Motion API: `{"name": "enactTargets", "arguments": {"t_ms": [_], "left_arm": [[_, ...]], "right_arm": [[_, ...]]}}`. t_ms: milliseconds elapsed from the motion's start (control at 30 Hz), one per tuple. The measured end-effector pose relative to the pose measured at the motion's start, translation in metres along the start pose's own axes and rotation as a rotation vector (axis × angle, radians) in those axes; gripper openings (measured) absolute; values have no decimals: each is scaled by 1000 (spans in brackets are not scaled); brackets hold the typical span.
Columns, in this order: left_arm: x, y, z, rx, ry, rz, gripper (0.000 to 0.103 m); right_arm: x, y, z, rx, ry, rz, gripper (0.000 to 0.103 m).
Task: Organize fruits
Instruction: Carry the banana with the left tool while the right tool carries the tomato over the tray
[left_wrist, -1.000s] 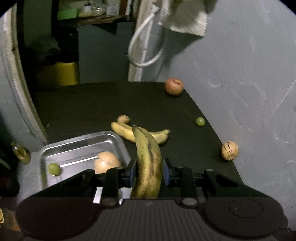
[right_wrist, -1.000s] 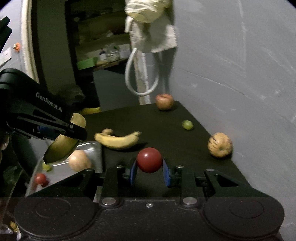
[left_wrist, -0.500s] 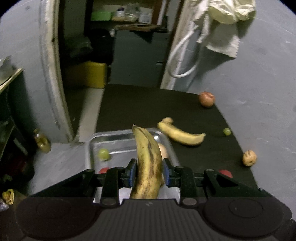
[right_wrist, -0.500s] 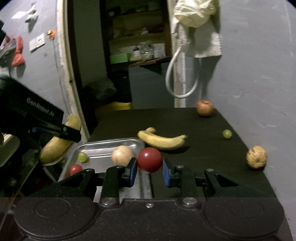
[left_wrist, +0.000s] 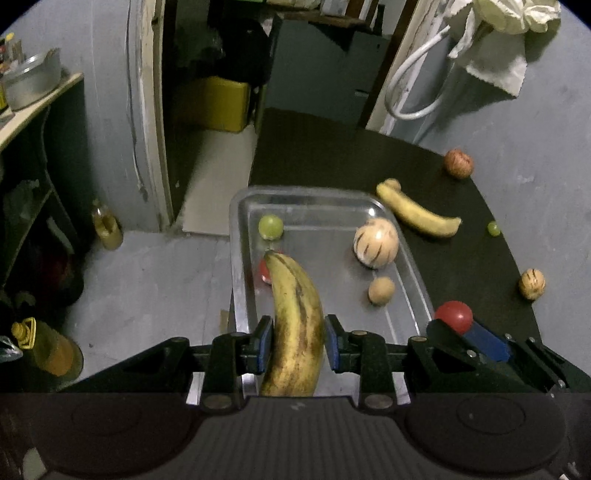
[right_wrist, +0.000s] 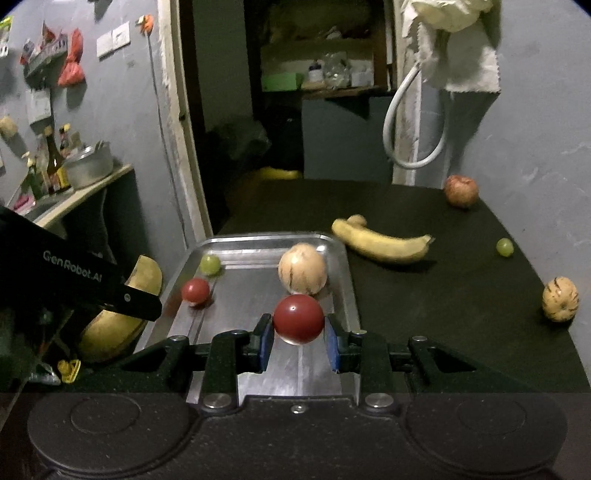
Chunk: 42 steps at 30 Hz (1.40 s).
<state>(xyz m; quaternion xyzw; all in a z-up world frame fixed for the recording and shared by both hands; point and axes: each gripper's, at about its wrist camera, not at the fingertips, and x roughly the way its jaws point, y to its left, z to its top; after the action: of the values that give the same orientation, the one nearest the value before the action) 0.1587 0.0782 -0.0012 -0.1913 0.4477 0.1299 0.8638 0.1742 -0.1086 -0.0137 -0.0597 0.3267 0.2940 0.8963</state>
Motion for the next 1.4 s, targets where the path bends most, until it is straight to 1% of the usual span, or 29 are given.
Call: {"name": "enactTargets", "arguments": {"t_ms": [233, 400, 667, 933, 1400], "left_arm": [[15, 4, -12, 2, 60, -25, 32], [24, 6, -13, 25, 80, -33, 32], [42, 5, -8, 77, 101, -36, 32], [53, 7, -5, 125, 118, -48, 32], [58, 10, -3, 145, 125, -76, 33]], "right_arm": [[12, 5, -9, -33, 51, -6, 31], [20, 7, -15, -34, 74, -22, 31], [32, 12, -23, -27, 93, -51, 31], [39, 17, -28, -18, 103, -79, 31], [41, 21, -32, -15, 115, -111, 32]]}}
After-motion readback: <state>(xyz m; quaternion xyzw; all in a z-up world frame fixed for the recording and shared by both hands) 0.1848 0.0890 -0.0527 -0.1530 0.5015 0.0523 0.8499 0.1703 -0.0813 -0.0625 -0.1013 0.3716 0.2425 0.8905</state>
